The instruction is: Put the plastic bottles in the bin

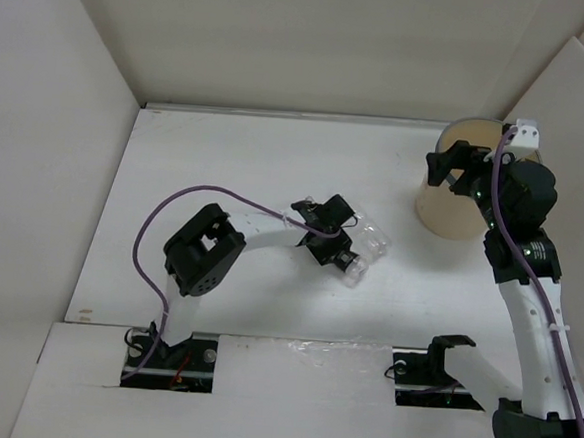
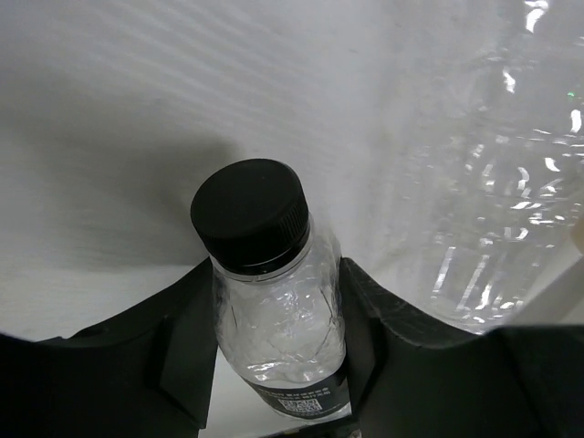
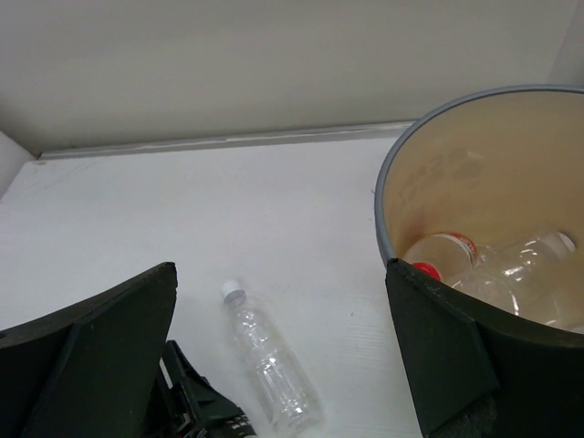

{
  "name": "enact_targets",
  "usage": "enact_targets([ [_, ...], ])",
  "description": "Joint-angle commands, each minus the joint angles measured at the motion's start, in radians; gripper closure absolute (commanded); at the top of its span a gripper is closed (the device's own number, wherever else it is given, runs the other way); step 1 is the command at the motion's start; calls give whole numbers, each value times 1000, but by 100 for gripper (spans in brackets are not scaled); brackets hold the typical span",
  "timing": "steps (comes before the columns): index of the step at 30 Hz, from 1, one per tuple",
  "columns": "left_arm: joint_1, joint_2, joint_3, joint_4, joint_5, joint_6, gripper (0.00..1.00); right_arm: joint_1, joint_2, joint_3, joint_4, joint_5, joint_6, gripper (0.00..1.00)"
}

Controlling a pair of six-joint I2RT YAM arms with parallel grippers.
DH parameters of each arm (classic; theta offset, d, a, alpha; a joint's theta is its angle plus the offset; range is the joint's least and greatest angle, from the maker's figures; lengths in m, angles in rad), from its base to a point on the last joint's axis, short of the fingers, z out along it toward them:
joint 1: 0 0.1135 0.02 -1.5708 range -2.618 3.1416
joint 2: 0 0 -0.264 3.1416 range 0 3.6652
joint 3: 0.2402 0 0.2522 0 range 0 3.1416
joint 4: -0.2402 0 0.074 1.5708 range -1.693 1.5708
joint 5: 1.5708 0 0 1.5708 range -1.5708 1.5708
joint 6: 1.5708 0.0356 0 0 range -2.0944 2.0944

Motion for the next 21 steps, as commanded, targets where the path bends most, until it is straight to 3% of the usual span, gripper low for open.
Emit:
enact_targets([
  [1, 4, -133, -98, -120, -83, -11, 82, 18, 9, -6, 39, -93, -37, 0],
  [5, 4, -334, -126, -217, -309, 19, 84, 73, 52, -6, 80, -306, -80, 0],
  [6, 4, -405, -115, -205, -404, 71, 84, 100, 64, -6, 94, -414, -92, 0],
  [9, 44, -485, -71, -78, -480, 254, 88, 143, 121, -18, 166, -567, -92, 0],
  [10, 56, -526, -60, -35, -480, 396, 88, 180, 133, -18, 190, -608, -82, 0],
  [14, 79, -579, -20, 150, -410, 643, 88, 298, 192, -55, 295, -544, -62, 0],
  [21, 88, -579, 49, 276, -220, 840, 91, 410, 310, 13, 318, -506, -83, 0],
])
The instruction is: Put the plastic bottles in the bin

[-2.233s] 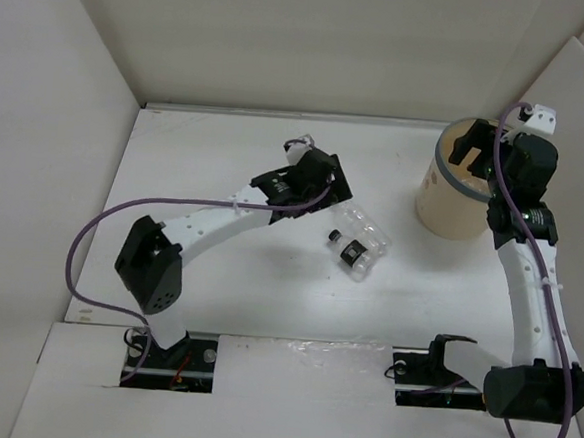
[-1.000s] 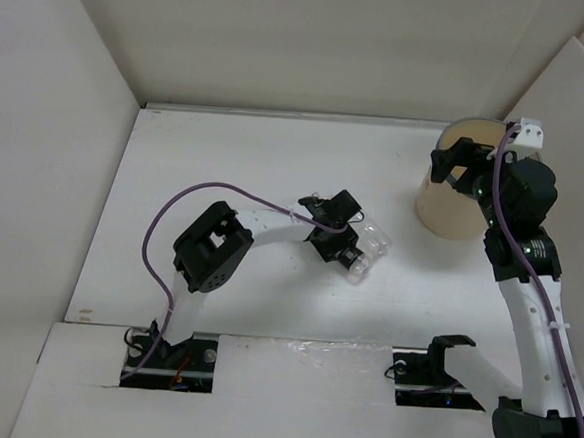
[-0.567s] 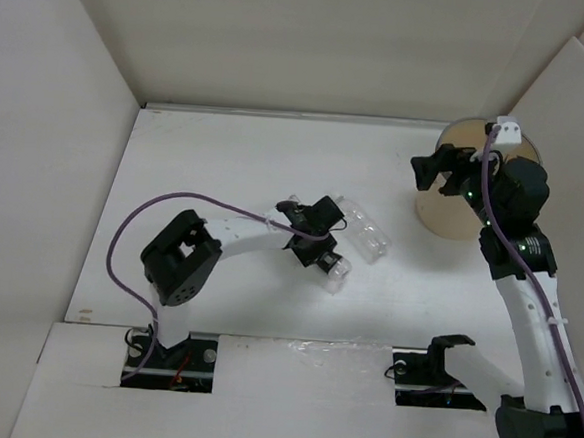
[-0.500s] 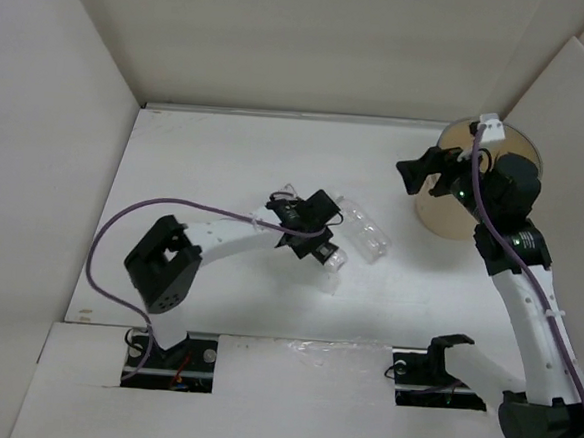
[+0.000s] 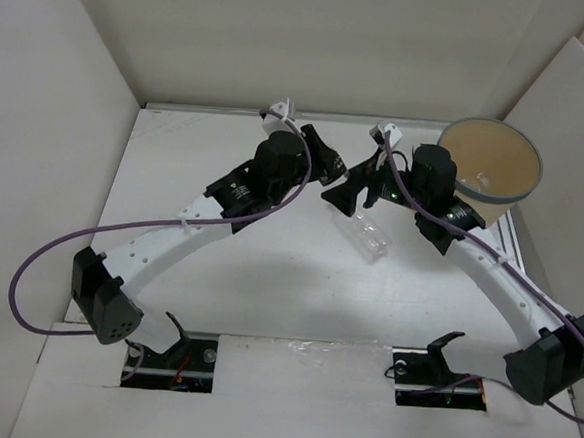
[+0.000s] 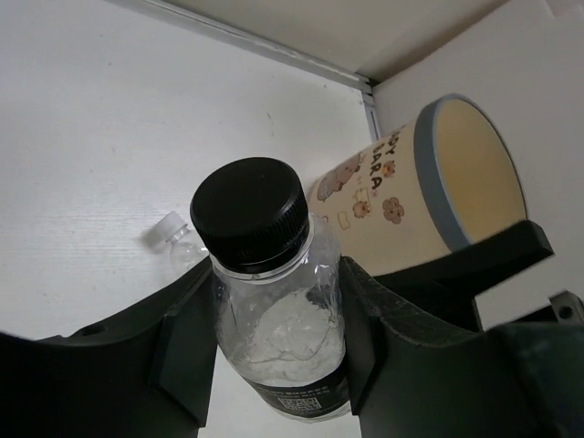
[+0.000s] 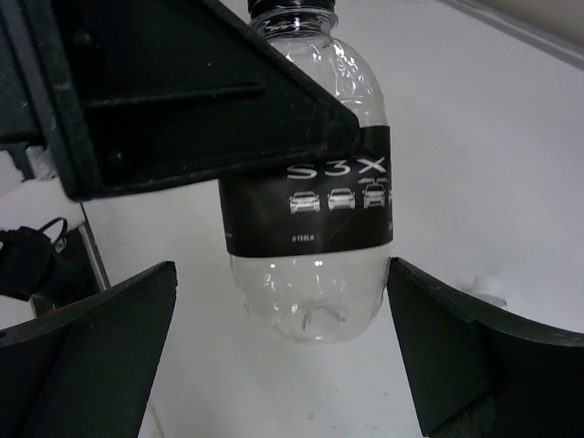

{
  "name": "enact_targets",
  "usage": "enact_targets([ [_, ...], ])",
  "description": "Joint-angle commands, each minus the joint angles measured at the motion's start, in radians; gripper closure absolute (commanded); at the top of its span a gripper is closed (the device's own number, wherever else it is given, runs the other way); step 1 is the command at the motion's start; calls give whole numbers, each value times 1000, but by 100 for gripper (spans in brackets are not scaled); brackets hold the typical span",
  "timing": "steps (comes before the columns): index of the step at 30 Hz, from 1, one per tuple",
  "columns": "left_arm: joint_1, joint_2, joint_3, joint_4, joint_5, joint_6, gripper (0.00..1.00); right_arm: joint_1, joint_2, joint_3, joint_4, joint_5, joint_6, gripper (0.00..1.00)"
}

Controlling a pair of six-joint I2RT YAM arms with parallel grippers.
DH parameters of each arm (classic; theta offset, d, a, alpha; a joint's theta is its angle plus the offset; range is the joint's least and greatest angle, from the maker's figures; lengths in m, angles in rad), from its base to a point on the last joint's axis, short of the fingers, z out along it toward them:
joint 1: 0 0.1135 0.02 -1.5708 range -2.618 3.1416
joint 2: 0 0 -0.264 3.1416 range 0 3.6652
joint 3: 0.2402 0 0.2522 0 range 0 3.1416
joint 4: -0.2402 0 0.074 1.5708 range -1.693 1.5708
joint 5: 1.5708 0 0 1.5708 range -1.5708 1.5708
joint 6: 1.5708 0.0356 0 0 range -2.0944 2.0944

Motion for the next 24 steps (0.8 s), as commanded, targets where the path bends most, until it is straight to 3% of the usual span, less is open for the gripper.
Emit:
enact_targets([
  [1, 2, -7, 36, 99, 111, 161, 91, 28, 42, 62, 96, -14, -14, 0],
  [8, 2, -7, 57, 108, 195, 149, 89, 79, 76, 72, 128, 78, -43, 0],
  [9, 2, -7, 48, 108, 216, 149, 84, 79, 76, 72, 128, 90, -43, 4],
  [10, 2, -7, 48, 108, 217, 149, 80, 79, 76, 72, 128, 99, -43, 18],
  [11, 2, -7, 48, 108, 217, 133, 72, 79, 76, 82, 128, 111, -43, 25],
  [12, 2, -16, 38, 119, 203, 133, 37, 79, 76, 82, 128, 128, -43, 47],
  [13, 2, -28, 25, 119, 181, 133, 11, 79, 76, 82, 128, 139, -43, 60],
  [14, 2, -28, 25, 119, 165, 117, 0, 79, 66, 82, 128, 153, -43, 70],
  [16, 2, -51, 10, 131, 138, 116, 0, 79, 42, 73, 128, 193, -52, 78],
  [19, 11, -76, 10, 131, 97, 92, 0, 39, 20, 72, 104, 239, -63, 78],
  [24, 43, -79, 10, 58, -43, 14, 0, -163, -1, 114, -2, 346, -72, 78],
])
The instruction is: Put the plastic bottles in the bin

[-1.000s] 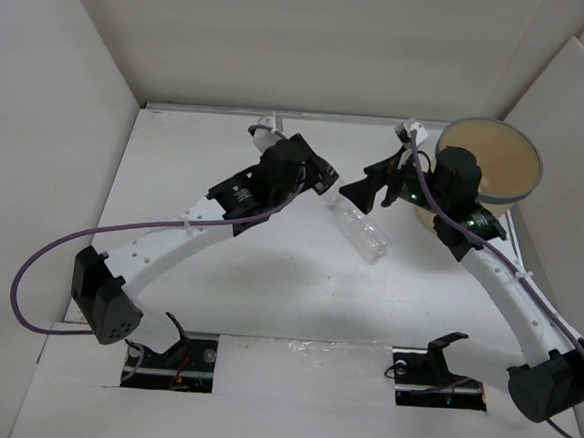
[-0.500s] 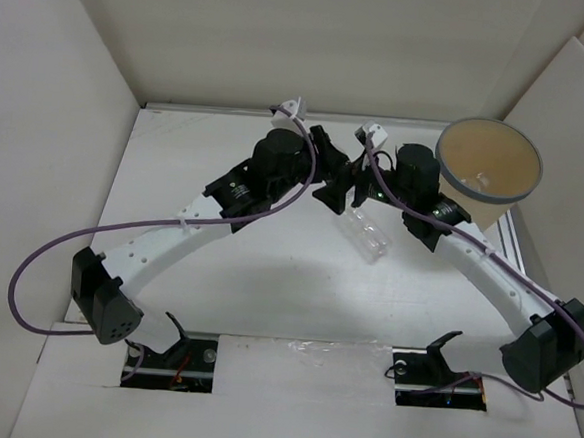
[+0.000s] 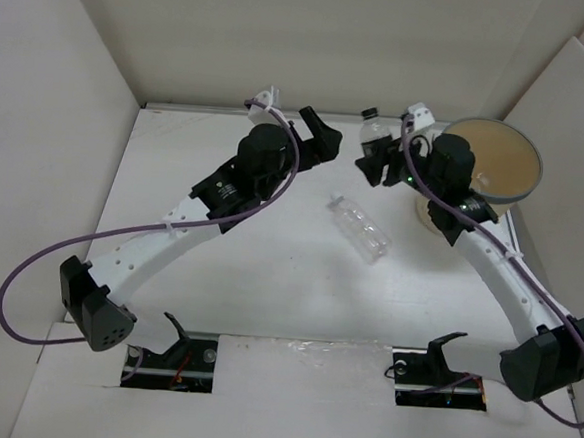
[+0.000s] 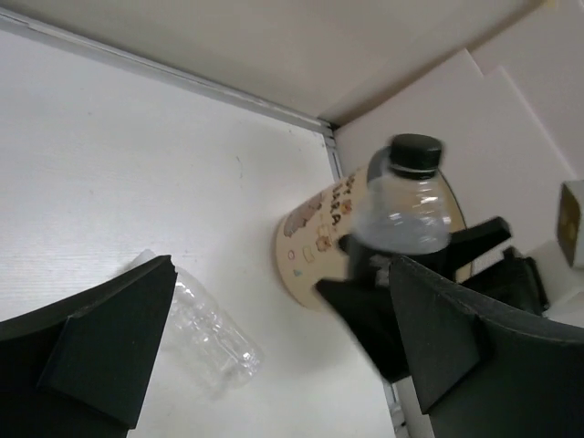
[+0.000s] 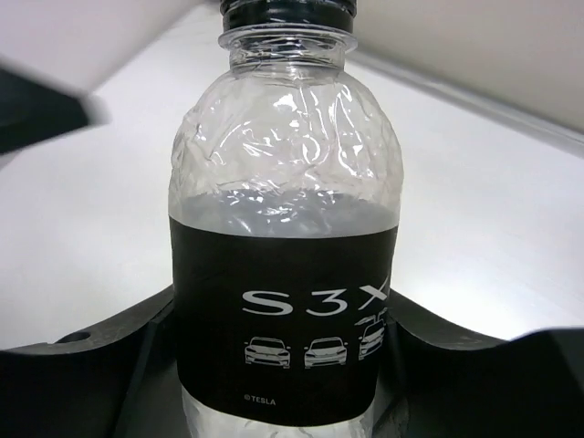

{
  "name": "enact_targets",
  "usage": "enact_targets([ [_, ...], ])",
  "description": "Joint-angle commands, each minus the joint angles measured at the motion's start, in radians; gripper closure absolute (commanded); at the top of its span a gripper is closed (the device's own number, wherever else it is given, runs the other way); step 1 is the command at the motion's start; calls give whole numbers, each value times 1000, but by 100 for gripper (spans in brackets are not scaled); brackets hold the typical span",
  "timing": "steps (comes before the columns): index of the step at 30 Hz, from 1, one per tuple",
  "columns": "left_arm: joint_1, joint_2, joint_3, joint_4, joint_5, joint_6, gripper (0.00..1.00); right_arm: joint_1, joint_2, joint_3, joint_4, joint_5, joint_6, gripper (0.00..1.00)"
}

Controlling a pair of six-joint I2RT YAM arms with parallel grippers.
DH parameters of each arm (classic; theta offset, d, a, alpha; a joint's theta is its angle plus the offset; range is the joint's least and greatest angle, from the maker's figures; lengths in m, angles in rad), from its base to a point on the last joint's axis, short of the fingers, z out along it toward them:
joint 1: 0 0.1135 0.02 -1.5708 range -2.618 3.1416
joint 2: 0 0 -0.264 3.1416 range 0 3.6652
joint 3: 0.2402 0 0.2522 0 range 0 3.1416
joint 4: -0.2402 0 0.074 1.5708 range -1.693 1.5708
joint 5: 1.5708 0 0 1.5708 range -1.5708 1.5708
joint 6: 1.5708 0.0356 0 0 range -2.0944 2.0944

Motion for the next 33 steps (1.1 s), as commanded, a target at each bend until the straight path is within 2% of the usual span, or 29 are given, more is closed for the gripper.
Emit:
enact_targets([
  [1, 33, -18, 13, -31, -103, -54, 0, -149, -53, 81, -38, 129, -17, 78],
  [6, 33, 62, 13, -20, -67, -54, 0, -336, -72, 138, -139, 233, 4, 78],
  [8, 33, 109, 13, -20, -50, -63, 0, -425, -81, 159, -164, 261, 15, 73],
  [9, 33, 126, 27, -20, -41, -64, 0, -448, -81, 159, -193, 279, 27, 59],
  [10, 33, 161, 44, -35, -31, -64, 0, -488, -81, 170, -202, 310, 27, 1],
  [12, 33, 201, 84, -71, -11, -64, 0, -508, -90, 188, -242, 357, 27, 0],
  [14, 33, 259, 110, -92, 1, -64, 0, -508, -90, 217, -271, 472, 47, 0],
  [18, 33, 346, 157, -152, 36, -97, 0, -517, -58, 248, -308, 558, 67, 0],
  [20, 33, 376, 173, -192, 56, -134, 0, -517, -58, 259, -317, 558, 67, 0],
  [27, 33, 511, 222, -299, 107, -247, 0, -505, -103, 182, -258, 350, 85, 0],
  [30, 33, 576, 259, -279, 177, -274, 0, -454, -103, 159, -258, 360, 75, 0],
  [33, 33, 657, 324, -330, 187, -341, 0, -404, -103, 150, -258, 391, 65, 0],
])
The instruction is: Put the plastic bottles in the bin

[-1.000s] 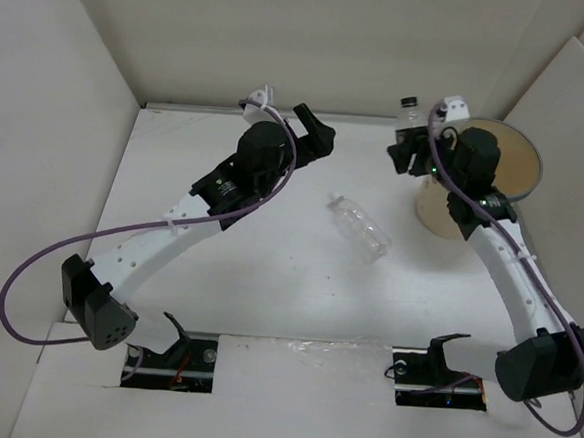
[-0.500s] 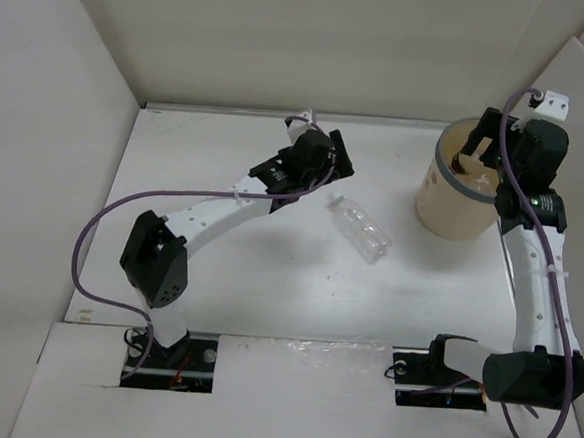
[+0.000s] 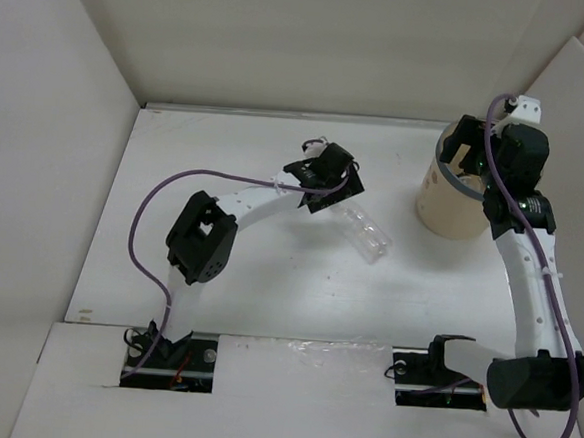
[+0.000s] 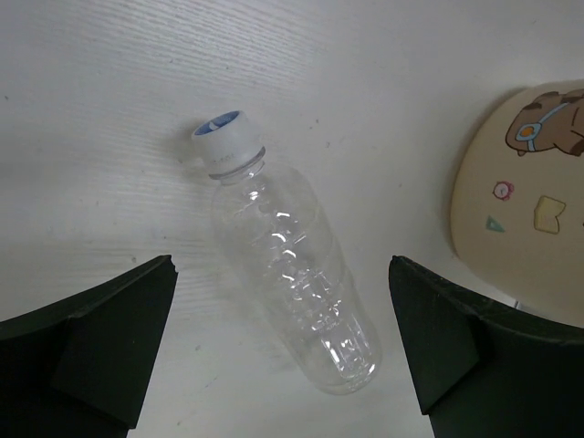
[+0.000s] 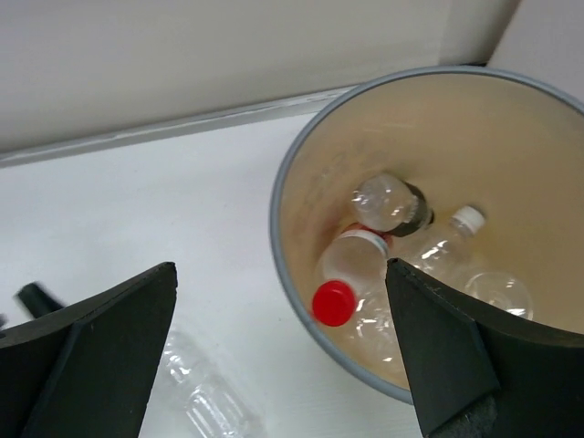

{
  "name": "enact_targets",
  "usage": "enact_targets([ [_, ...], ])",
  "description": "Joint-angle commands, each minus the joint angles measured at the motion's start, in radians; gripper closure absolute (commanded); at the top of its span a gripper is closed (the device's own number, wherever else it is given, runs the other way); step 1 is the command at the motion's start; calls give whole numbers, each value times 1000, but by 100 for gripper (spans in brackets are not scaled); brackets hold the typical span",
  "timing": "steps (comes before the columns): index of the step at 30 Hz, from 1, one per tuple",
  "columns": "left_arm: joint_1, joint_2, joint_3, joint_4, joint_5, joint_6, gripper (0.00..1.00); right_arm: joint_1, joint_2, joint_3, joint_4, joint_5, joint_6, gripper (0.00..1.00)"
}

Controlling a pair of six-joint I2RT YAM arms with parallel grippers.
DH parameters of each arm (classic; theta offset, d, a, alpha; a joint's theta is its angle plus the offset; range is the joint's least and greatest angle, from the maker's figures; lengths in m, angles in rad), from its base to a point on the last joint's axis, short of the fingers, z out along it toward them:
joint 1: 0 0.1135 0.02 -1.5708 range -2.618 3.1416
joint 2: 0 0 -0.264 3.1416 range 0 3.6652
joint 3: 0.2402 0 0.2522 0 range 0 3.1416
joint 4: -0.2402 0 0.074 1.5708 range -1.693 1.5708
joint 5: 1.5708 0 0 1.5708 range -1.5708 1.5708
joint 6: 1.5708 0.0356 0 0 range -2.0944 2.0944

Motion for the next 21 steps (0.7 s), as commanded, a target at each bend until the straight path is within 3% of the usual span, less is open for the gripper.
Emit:
enact_targets([
  [1, 0, 45, 78, -56, 53, -108, 0, 47, -22, -11, 35, -8, -8, 0],
  [14, -31, 264, 218, -94, 62, -223, 3, 65, -43, -31, 46, -51, -17, 0],
  [15, -31, 264, 218, -94, 76, -223, 12, 65, -43, -31, 55, -51, -17, 0],
  [18, -31, 293, 208, -74, 100, -233, 23, 65, -43, -40, 55, -51, -26, 0],
  [21, -8, 293, 167, -62, 110, -233, 73, 65, -43, -40, 55, -86, -26, 0],
])
